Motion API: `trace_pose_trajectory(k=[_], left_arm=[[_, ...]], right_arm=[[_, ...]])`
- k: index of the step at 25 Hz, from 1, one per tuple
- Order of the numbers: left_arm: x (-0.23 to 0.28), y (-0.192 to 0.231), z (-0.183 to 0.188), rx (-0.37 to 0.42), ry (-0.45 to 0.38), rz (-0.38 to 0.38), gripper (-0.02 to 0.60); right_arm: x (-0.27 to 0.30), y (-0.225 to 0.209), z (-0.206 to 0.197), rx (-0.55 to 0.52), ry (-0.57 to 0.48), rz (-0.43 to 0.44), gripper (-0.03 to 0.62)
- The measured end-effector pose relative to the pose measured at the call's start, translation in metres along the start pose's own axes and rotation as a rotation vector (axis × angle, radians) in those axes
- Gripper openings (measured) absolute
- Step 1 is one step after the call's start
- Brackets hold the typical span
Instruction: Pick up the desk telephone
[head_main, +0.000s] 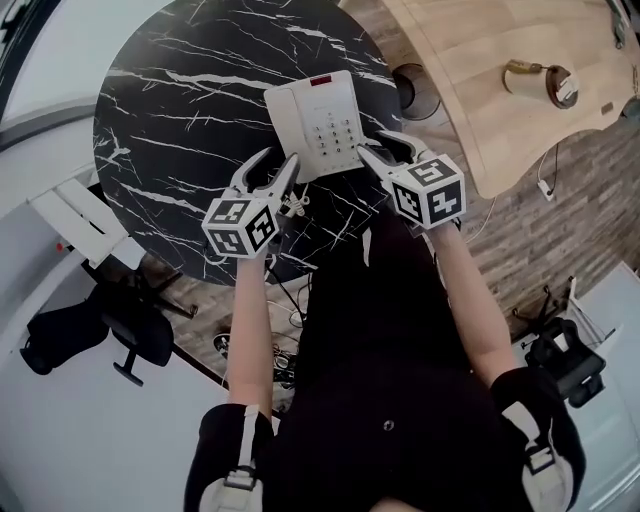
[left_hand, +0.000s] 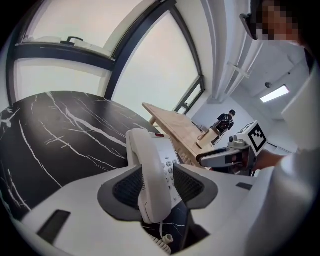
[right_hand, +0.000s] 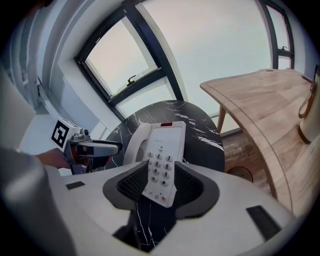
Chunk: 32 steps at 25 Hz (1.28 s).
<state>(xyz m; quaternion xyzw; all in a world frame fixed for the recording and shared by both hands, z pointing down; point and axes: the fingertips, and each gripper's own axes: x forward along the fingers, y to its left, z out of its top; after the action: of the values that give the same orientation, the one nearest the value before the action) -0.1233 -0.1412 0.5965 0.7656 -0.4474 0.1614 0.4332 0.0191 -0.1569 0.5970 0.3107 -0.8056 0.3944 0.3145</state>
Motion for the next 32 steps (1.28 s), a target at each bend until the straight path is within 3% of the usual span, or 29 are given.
trace_pose_trajectory(k=[8, 15, 32], left_arm=[[0.018, 0.012, -0.012, -0.044, 0.043, -0.018, 0.265], [0.033, 0.016, -0.018, -0.074, 0.062, -0.062, 0.337], [0.047, 0.021, -0.027, -0.147, 0.105, -0.14, 0.359]], right_arm=[[0.029, -0.009, -0.013, 0.041, 0.05, -0.006, 0.253], [0.057, -0.013, -0.02, 0.047, 0.068, -0.004, 0.301], [0.084, -0.015, -0.022, 0.08, 0.08, 0.037, 0.304]])
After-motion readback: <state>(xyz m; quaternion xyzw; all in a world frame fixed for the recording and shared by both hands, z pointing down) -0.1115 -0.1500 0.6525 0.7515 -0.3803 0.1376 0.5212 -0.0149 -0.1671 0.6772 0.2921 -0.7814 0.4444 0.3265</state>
